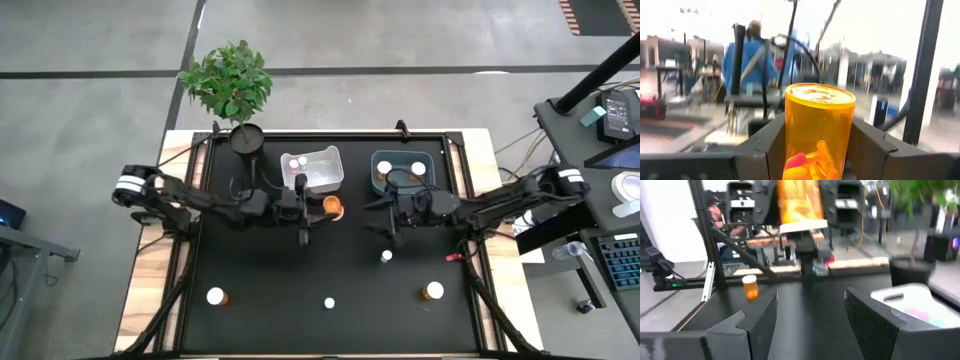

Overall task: Pick and place medicine bottles into bin by pill shape (circle, oval)
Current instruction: Put the orange capsule bottle into the blue bin

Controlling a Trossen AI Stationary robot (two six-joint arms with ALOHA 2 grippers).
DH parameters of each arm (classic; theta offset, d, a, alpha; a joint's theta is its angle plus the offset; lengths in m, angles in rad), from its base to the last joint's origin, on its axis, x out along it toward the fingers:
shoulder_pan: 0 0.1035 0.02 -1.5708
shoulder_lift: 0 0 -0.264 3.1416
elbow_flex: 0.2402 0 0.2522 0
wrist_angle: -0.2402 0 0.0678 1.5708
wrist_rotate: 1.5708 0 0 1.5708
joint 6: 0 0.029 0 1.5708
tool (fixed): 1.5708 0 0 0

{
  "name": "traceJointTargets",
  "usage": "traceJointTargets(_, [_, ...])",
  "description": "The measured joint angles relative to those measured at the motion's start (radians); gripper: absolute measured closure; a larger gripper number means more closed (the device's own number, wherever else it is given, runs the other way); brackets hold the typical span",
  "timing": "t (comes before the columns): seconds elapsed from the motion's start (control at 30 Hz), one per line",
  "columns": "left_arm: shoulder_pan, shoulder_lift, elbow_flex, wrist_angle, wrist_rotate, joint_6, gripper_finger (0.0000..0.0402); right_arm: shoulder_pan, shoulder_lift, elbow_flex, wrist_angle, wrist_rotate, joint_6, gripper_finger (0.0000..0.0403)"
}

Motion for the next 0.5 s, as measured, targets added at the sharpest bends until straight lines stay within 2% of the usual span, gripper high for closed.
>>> traceJointTargets(0.13, [0.002, 0.075, 0.000, 0.213, 0.000, -0.047, 0.0248, 0.022, 0.079, 0.033, 0.123, 0.007, -0.104, 0.0182])
traceJointTargets(0.23, [0.002, 0.111, 0.002, 0.308, 0.000, -0.073, 0.0248, 0.026, 0.122, 0.072, 0.175, 0.011, -0.162, 0.0182])
traceJointTargets(0.5, [0.002, 0.122, 0.002, 0.318, 0.000, -0.073, 0.0248, 0.026, 0.183, 0.180, 0.183, 0.012, -0.214, 0.0179])
